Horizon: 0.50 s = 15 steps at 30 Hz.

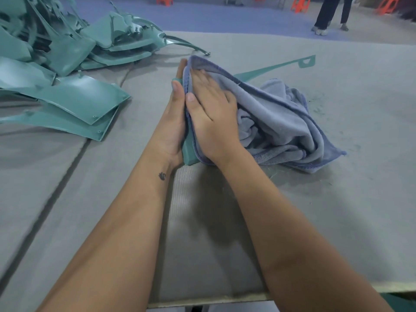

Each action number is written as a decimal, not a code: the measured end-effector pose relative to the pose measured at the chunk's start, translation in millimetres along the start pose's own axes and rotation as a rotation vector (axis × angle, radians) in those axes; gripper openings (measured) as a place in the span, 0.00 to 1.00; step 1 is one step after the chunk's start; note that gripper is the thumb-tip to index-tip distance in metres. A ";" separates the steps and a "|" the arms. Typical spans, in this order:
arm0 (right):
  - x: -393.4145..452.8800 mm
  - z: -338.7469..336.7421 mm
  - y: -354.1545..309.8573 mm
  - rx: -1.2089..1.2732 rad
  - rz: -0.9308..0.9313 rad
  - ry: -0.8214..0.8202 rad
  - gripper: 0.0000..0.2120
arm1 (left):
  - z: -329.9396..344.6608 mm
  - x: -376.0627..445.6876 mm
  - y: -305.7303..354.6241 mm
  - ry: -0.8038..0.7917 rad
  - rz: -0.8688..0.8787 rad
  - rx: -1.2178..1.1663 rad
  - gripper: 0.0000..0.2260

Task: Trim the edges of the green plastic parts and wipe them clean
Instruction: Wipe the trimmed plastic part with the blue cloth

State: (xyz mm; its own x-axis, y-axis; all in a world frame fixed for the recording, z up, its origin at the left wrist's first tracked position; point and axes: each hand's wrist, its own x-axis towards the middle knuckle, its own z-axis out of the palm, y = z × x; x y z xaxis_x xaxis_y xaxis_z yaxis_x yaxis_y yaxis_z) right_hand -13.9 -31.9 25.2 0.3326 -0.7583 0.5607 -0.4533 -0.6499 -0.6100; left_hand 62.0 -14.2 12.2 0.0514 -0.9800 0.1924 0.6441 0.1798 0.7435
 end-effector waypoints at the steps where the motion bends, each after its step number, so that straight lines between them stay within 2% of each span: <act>1: -0.8 -0.3 -0.3 0.028 -0.013 -0.004 0.25 | -0.1 0.5 -1.1 0.001 0.005 -0.003 0.27; 4: -4.4 0.3 0.0 0.111 -0.098 0.004 0.22 | 0.8 2.6 -6.1 0.059 0.021 0.010 0.26; 7: -5.4 -1.5 3.9 0.240 -0.204 0.064 0.14 | 2.2 4.1 -9.9 0.124 0.115 0.056 0.24; 10: -3.2 -2.7 8.8 0.348 -0.208 0.138 0.12 | 2.8 1.3 -9.3 0.209 0.180 0.399 0.25; 12: -0.5 -1.9 10.4 0.346 -0.151 0.182 0.14 | -0.1 0.2 -6.5 0.289 0.154 0.632 0.27; 15: 4.2 -3.3 15.6 0.206 -0.044 0.161 0.14 | -5.4 -2.0 -2.9 0.252 0.156 0.741 0.21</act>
State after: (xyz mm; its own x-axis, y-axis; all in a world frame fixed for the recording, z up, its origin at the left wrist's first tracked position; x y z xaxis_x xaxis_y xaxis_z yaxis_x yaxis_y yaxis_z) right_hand -22.3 -45.0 20.0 0.2048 -0.7218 0.6611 -0.2575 -0.6914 -0.6751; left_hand 64.1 -13.2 6.2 0.3268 -0.9129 0.2445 -0.0549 0.2399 0.9692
